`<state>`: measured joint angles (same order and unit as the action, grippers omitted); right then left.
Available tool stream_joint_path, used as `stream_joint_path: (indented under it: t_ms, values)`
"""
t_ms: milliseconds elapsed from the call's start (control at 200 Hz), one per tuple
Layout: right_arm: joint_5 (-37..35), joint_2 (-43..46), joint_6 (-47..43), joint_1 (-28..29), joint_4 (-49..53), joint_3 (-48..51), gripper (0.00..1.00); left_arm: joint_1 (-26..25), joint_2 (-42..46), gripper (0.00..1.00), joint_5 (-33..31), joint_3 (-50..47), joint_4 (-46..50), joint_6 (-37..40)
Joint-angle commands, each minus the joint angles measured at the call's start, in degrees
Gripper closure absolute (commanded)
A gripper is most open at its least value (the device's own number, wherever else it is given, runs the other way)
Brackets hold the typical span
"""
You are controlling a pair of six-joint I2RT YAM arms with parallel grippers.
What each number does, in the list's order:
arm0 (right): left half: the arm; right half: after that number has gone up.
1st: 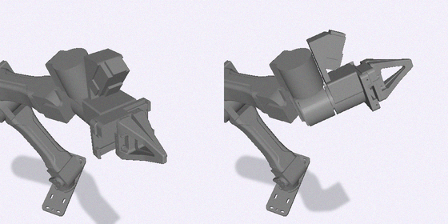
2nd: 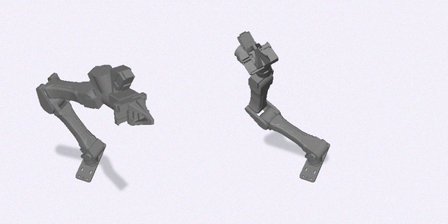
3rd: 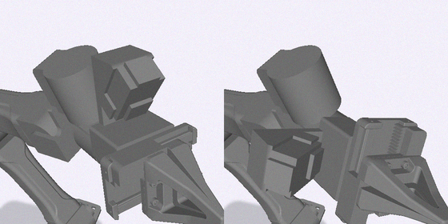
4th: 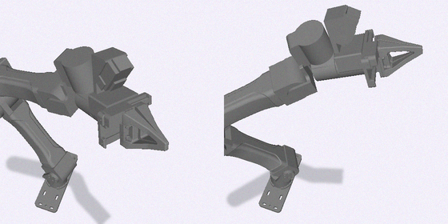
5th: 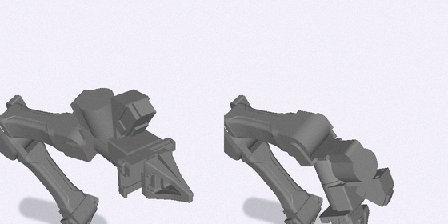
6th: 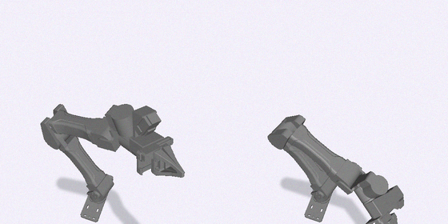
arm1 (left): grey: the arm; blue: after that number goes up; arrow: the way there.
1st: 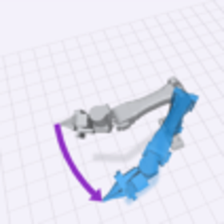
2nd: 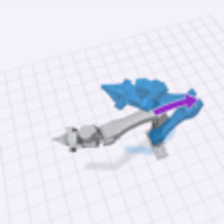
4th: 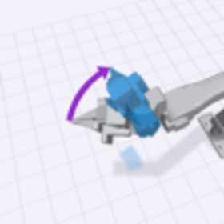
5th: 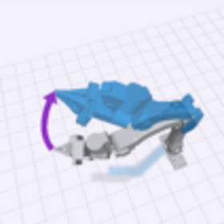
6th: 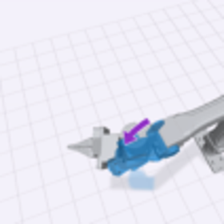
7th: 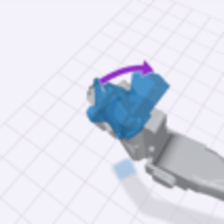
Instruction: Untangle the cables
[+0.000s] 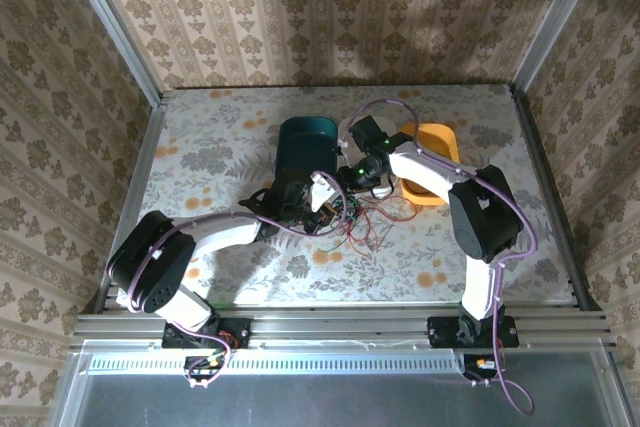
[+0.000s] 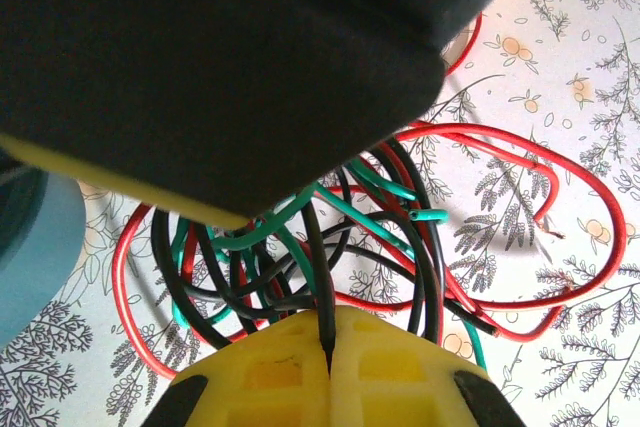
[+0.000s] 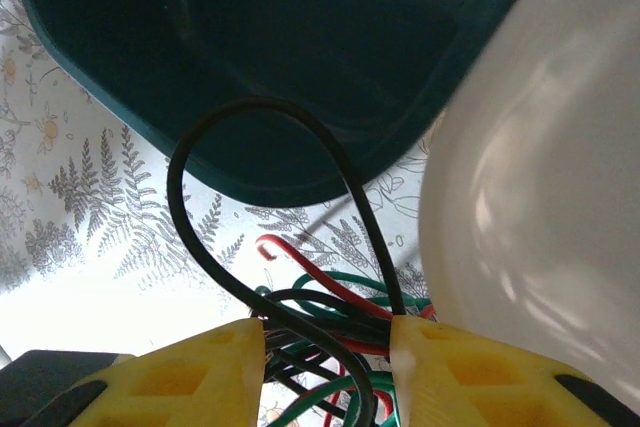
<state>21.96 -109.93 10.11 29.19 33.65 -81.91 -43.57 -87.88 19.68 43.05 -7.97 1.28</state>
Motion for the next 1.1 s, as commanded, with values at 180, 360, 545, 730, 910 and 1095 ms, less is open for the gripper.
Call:
stream_joint_path:
  t_ms: [180,360,545,730,910,1095]
  values:
    - [-6.75,2.79,2.45,0.28,-4.60,2.36,0.99,-0.02,2.36,1.00,0.53,-0.33,0.36,0.93]
    - [-3.72,11.94,7.90,-2.68,-14.00,8.31,1.00,1.09,1.36,1.00,0.75,-0.67,0.85,-0.85]
    - [-3.47,24.42,14.68,-8.49,-23.18,15.19,1.00,2.35,-0.19,1.00,1.68,-1.80,0.19,-1.55]
    - [-10.91,35.20,18.89,-13.31,-26.70,19.43,1.00,3.06,-0.83,1.00,2.37,-2.27,-0.38,-1.74]
    - [-12.42,40.25,18.26,-13.98,-25.80,20.30,1.00,3.28,-0.24,1.00,3.03,-1.88,1.24,-1.73]
    - [-2.36,40.16,12.14,-11.84,-15.70,20.05,1.00,3.22,4.88,0.89,3.13,-1.56,6.45,-0.25]
